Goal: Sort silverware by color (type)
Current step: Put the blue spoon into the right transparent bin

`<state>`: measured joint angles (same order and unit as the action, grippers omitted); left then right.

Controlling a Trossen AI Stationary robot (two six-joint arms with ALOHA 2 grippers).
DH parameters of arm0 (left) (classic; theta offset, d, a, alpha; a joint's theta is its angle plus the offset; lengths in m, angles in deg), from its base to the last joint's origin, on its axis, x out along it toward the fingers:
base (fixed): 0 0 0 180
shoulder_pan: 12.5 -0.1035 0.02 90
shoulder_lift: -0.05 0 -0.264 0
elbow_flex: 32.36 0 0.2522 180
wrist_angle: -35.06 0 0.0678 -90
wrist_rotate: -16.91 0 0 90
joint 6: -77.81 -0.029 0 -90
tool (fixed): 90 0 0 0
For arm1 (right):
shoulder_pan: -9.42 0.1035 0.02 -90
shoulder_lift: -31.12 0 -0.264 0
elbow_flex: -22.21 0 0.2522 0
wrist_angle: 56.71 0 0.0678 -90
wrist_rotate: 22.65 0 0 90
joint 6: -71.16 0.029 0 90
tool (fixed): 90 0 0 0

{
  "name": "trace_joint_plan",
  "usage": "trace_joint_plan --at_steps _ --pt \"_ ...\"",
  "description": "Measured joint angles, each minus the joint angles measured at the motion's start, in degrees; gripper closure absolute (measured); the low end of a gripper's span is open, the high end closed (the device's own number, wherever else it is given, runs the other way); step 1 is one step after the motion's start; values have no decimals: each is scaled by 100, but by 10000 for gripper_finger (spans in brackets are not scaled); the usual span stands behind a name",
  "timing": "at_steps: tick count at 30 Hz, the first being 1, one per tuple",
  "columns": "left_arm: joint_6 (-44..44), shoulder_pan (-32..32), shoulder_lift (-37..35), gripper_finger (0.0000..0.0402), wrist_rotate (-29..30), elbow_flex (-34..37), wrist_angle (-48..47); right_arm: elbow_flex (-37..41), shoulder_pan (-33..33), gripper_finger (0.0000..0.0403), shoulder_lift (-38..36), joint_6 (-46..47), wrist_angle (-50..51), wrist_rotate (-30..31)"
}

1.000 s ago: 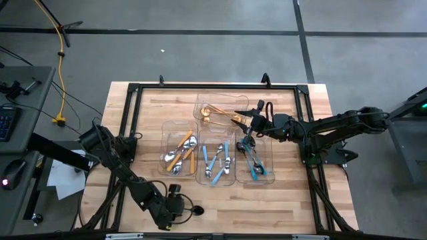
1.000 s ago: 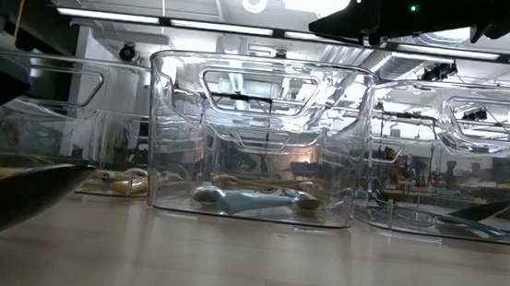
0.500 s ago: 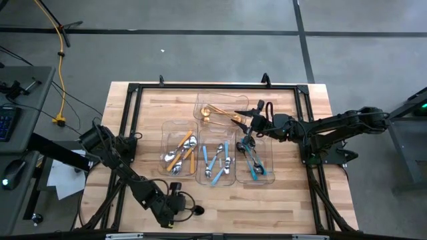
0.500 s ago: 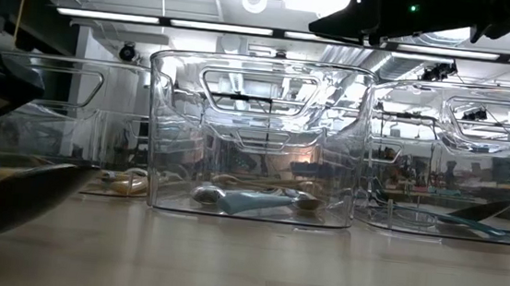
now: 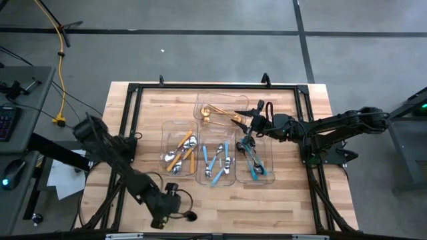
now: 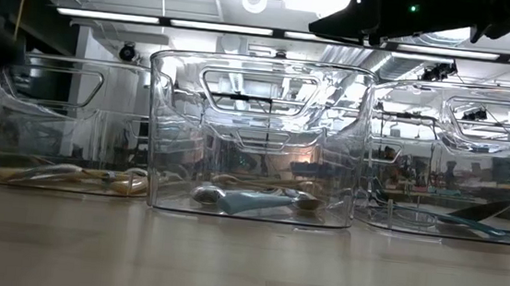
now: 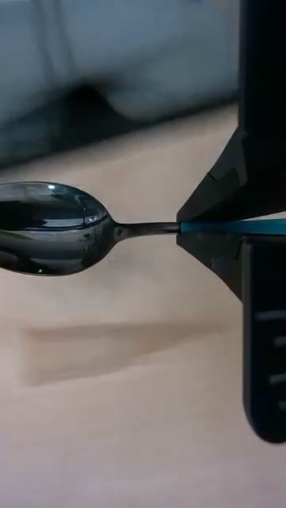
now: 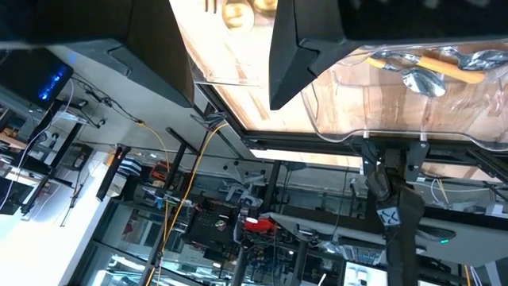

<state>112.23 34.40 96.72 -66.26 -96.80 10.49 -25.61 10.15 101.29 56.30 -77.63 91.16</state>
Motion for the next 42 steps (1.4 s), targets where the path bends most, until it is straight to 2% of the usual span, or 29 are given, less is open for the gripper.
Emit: trace_joint_plan --at_steps 4,7,13,17,20,24,29,32,35,38,42 --pt "-60 -11 -1037 400 85 -20 -324 0 0 253 0 1 24 0" --pt "-496 -54 -1887 401 738 -24 -455 0 0 253 2 1 26 0" --pt "-2668 -272 -3191 401 2655 -32 -576 0 0 253 2 3 18 0" --pt "-4003 -882 -3797 401 2869 121 -330 0 0 253 2 3 19 0" --pt "-4695 -1668 -4283 401 2379 701 510 0 0 253 2 3 17 0" --pt "-5096 -2933 -4777 402 1206 1951 2351 0 0 253 2 3 17 0" --pt "-4946 -4443 -4824 401 -153 3458 5171 0 0 253 2 3 20 0" --pt "-4633 -5136 -4676 401 -557 4011 6359 0 0 253 2 3 17 0" --pt "-4342 -5593 -4576 401 -732 4253 6937 0 0 253 2 3 17 0" --pt "-3999 -5831 -4558 401 -855 4261 6983 0 0 253 2 9 15 0" --pt "-3584 -5928 -4505 401 -978 4262 6974 0 -34 253 2 510 17 -3"
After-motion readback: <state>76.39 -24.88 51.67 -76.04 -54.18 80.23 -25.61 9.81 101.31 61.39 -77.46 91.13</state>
